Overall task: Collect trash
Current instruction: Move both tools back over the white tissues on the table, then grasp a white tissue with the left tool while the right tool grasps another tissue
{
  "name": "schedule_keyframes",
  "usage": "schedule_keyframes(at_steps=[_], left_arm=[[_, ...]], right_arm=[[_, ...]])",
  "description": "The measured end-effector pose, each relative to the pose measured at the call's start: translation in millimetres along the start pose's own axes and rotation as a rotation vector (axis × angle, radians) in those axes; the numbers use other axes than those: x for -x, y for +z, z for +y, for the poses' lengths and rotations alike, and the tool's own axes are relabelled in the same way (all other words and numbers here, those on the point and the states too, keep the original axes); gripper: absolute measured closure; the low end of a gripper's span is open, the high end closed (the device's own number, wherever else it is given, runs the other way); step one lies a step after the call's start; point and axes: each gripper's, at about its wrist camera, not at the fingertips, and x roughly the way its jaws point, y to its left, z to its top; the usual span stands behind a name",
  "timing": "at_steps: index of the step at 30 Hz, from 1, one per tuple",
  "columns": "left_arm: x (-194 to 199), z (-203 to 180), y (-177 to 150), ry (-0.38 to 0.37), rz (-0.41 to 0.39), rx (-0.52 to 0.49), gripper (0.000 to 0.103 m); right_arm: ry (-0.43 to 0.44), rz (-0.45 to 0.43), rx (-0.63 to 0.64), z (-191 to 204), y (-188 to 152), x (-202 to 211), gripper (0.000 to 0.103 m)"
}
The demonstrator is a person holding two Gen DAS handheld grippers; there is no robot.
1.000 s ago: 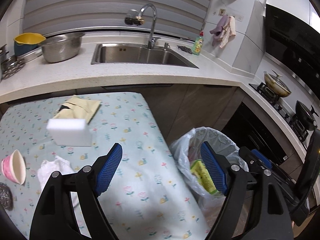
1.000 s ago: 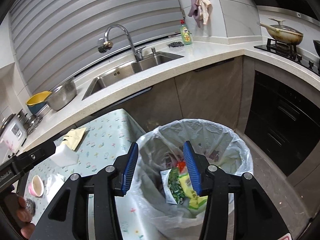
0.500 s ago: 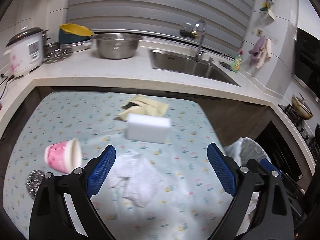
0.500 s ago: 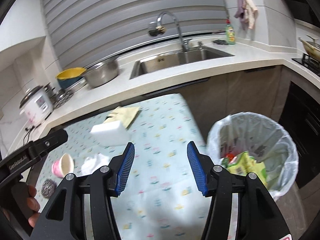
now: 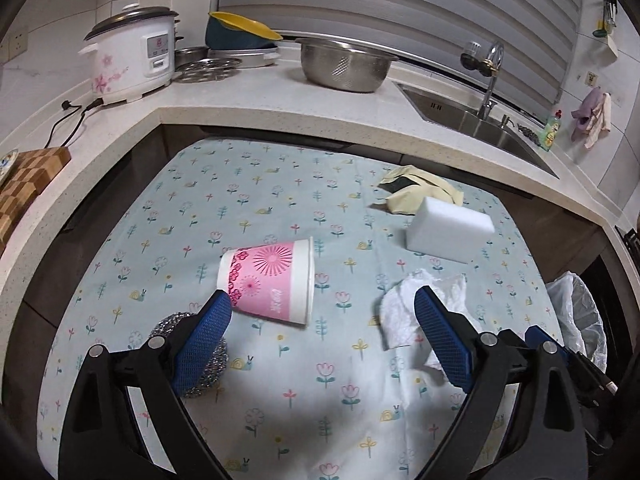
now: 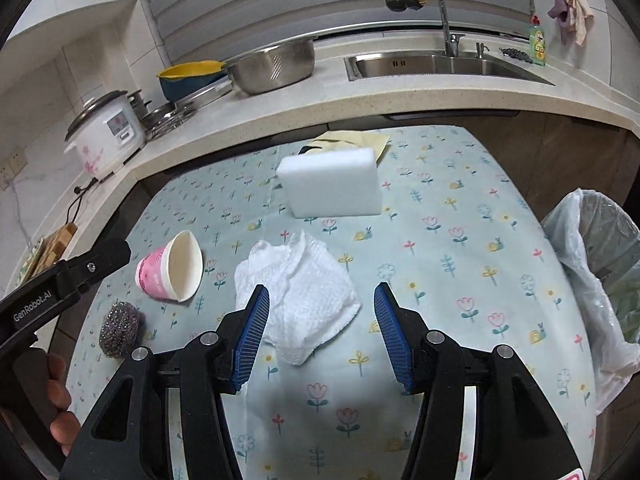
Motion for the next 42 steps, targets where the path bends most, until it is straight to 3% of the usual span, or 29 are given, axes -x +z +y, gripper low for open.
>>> schedule_keyframes(at_steps=[7, 9, 11, 12, 23, 31, 37, 40, 42], left_arm=[[-11.5, 18.4, -7.6, 0.000, 0.029, 0.014, 0.015], [-14.4, 20.7, -9.7, -0.005, 0.036, 0.017, 0.015], [-17.5, 22.4, -11.9, -0.008, 0.045, 0.020, 0.015], [-19.3, 22.8, -13.4, -0.010, 0.050, 0.021, 0.015], [-28.2, 6.9, -22.2, -0.046, 0.076, -0.001, 0.015], [-50.8, -44.0, -18.6, -0.103, 0.085, -0.080, 0.008], [-88.3, -78.0, -20.0, -0.092, 0.129, -0.140, 0.008], [-101.0, -85.7, -23.0, -0.087, 0.145, -0.148, 0.009], [-106.2, -88.4, -24.6, -0.089, 0.152, -0.148, 0.017]], right_arm=[[-0.013, 0.055, -0.001, 7.6, -8.6, -31.8, 0.054], [-0.008, 0.069, -0.004, 6.4, -9.0, -36.2, 0.069], [-0.009, 0.070, -0.004, 3.8, -8.8, -36.3, 0.094], [-0.006, 0.064, -0.008, 2.0, -7.9, -34.4, 0.096], [-0.048, -0.116, -0.100, -39.0, 19.7, 29.3, 0.097], [-0.085, -0.122, -0.138, -68.6, 19.3, 29.0, 0.097], [-0.096, -0.111, -0.141, -82.2, 17.9, 20.3, 0.097], [-0.093, -0.103, -0.144, -88.8, 17.3, 15.4, 0.097], [-0.090, -0.099, -0.144, -92.2, 16.0, 13.8, 0.097]])
